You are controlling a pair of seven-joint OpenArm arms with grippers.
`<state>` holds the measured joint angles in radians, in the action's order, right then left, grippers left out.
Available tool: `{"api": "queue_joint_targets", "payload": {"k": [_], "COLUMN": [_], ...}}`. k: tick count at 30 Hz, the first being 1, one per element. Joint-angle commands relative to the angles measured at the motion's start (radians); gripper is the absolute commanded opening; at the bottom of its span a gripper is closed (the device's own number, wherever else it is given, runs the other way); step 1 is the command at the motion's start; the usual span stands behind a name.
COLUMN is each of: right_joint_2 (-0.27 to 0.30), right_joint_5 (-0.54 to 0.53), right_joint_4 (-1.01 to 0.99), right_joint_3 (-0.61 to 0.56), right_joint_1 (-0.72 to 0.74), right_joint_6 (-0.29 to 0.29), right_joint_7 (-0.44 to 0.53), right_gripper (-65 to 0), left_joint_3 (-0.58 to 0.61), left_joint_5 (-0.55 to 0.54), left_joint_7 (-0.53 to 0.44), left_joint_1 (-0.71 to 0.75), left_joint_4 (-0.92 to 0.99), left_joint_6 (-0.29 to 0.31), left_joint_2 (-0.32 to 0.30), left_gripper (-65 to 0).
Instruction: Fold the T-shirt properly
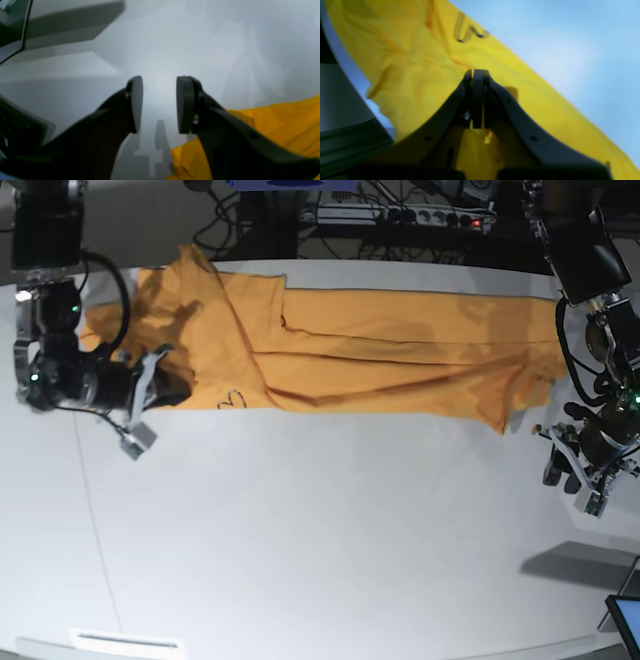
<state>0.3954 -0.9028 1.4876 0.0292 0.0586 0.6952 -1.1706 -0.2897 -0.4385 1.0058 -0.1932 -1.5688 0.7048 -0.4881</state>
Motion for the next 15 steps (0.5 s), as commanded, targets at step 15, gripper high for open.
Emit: {"api": "queue_joint_targets", "payload": {"k": [15], "right_joint_2": [-0.048], "right_joint_5": [-0.020], "right_joint_4": [-0.038], "right_joint_3": [0.001], "right_joint_1": [0.005], "right_joint_6": [0.003], "right_joint_7": [0.013], "right_gripper": [-64.9], "left_joint_3": [-0.006], "left_joint_5": [-0.006], "left_joint_7": [-0.018], "left_joint_1": [-0.016], "left_joint_4": [-0.015], "left_joint_6": [-0.007], "left_joint_2": [-0.017], "left_gripper": [-42.3]}}
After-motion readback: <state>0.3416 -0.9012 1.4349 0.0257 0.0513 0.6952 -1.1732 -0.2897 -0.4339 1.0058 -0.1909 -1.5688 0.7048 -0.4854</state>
